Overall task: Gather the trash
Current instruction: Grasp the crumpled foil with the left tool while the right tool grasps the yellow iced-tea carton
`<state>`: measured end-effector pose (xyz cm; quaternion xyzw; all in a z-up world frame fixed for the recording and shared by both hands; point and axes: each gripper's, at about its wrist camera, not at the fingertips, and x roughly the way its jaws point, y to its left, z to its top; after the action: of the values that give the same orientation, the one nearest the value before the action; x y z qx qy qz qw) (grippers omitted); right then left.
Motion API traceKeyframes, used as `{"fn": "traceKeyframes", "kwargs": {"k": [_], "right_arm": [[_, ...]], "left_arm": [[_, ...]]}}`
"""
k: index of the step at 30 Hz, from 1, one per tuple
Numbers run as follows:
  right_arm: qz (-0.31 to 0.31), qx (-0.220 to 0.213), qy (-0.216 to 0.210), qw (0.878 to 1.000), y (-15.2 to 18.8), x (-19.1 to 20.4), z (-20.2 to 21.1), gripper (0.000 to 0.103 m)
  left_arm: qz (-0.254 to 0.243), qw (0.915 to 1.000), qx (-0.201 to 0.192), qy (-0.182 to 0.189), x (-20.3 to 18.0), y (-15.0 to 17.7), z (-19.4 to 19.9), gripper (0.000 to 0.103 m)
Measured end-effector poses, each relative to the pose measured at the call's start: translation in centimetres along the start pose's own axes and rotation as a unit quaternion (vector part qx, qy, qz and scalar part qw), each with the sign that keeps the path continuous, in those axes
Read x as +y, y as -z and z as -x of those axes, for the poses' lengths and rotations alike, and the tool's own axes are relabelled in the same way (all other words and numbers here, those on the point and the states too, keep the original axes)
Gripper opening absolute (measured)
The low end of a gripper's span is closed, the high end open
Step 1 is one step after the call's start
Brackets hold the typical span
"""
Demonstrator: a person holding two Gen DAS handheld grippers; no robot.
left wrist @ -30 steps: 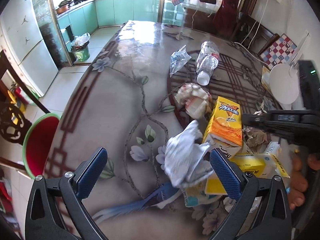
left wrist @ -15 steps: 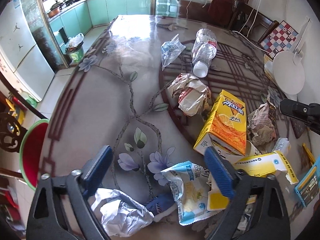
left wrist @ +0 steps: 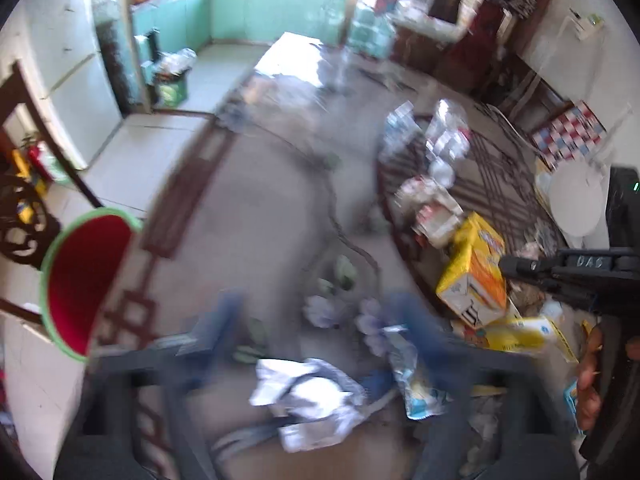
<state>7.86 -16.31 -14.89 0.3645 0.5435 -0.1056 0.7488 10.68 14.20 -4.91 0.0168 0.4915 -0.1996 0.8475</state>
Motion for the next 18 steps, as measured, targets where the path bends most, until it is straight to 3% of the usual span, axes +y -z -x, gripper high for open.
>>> {"fn": "traceKeyframes", "kwargs": {"k": [2, 4, 6, 8, 12, 14, 18], "right_arm": [[-0.006, -0.005, -0.011, 1.000, 0.0, 0.5, -0.4, 0.024], [-0.007, -0.023, -0.015, 1.000, 0.1, 1.0, -0.4, 0.055], [-0.005, -0.049, -0.010, 0.999, 0.1, 1.6, -0.1, 0.067], [0.004, -0.058, 0.013, 0.998, -0.1, 2.3, -0.2, 0.069], [-0.004, -0.028, 0.040, 0.999, -1.2, 2.4, -2.0, 0.069], [-0.003, -0.032, 0.035, 0.999, -1.6, 2.8, -2.5, 0.069], [0.029, -0.021, 0.079, 0.996, -2.1, 4.6, -3.4, 0.069]], "left_arm": [[0.004, 0.9998, -0.020, 0.000, 1.5, -0.1, 1.5, 0.103], [0.002, 0.9997, -0.024, -0.009, 2.5, 0.1, 2.0, 0.103], [-0.005, 0.9998, -0.017, -0.007, 2.9, 0.6, 1.5, 0.103], [-0.020, 0.9997, 0.010, 0.000, 3.3, 0.6, 0.6, 0.103], [-0.056, 0.9962, 0.063, 0.021, 1.9, 2.7, -2.1, 0.103], [-0.071, 0.9940, 0.082, 0.018, 0.4, 4.2, -3.1, 0.103], [-0.086, 0.9899, 0.112, 0.013, -0.4, 6.0, -5.5, 0.103]]}}
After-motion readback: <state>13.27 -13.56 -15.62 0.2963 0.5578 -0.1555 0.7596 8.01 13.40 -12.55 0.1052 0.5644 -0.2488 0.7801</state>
